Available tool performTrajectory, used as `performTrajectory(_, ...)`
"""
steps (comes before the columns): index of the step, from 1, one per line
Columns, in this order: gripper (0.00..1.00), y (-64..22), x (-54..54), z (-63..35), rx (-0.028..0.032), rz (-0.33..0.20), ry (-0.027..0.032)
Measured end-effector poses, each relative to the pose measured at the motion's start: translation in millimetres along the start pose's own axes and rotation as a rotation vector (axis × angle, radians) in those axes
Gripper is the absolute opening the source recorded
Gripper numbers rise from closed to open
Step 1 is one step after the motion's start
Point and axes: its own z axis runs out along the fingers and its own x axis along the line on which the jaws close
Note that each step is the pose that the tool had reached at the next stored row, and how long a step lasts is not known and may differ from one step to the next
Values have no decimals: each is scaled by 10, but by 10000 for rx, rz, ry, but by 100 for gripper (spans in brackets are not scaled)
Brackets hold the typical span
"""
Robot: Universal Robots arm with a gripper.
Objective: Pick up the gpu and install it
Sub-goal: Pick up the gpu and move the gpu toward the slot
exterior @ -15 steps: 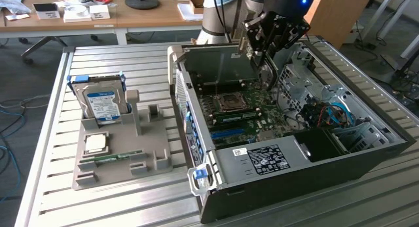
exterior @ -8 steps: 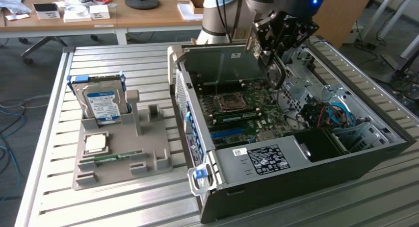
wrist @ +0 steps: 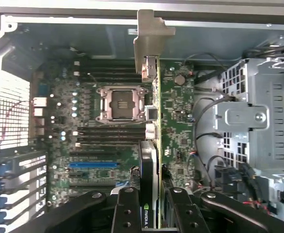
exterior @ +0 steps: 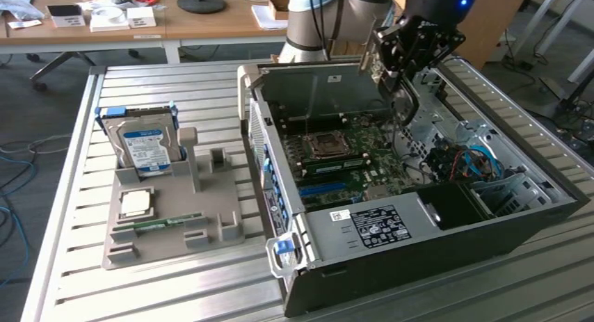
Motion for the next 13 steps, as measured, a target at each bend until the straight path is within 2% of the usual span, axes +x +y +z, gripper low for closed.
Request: performTrajectory(13,27,9,-335,10,0,1,1)
